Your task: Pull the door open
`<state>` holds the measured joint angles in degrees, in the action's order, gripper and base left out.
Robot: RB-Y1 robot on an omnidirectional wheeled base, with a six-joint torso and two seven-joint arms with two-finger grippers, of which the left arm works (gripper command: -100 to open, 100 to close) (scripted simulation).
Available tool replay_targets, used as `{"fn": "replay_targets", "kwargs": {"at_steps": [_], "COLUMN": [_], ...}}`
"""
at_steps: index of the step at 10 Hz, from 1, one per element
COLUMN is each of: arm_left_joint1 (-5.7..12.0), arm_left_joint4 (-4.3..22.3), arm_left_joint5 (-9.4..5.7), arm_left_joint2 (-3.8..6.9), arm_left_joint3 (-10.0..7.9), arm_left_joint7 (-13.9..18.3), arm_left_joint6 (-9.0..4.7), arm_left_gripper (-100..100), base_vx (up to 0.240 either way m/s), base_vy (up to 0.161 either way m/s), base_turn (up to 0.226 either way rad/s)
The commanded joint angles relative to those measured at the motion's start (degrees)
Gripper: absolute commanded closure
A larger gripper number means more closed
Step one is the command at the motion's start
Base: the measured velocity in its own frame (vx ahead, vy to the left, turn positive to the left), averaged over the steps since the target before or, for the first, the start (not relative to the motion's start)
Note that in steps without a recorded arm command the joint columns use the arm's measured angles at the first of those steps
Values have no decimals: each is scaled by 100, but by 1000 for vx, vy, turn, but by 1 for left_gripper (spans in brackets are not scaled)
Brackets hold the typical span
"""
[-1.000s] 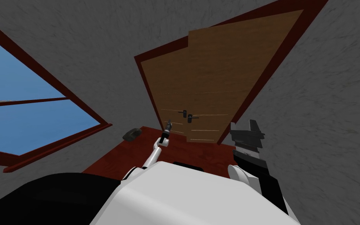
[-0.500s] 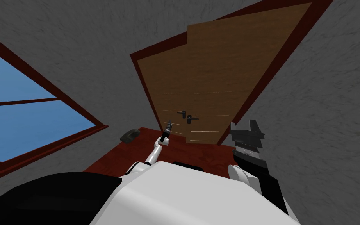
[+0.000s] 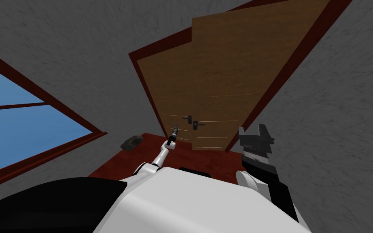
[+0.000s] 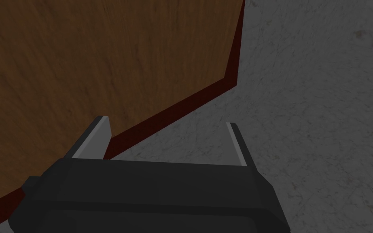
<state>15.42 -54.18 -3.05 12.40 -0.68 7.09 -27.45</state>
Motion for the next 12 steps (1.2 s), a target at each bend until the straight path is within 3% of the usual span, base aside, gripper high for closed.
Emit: {"fn": "replay_targets", "kwargs": {"at_steps": [1, 12], "arm_left_joint1": [147, 963], "arm_left_joint4": [258, 1555], "arm_left_joint5": [-13, -86], "arm_left_joint2": [5, 35], "arm_left_joint3": [-2, 40], "arm_left_joint7": [30, 237], "arm_left_joint6": [-6, 20], "arm_left_gripper": [-100, -100], "base_vx": [81, 92], "base_vy": [-15, -26], "base_turn": [-22, -34]}}
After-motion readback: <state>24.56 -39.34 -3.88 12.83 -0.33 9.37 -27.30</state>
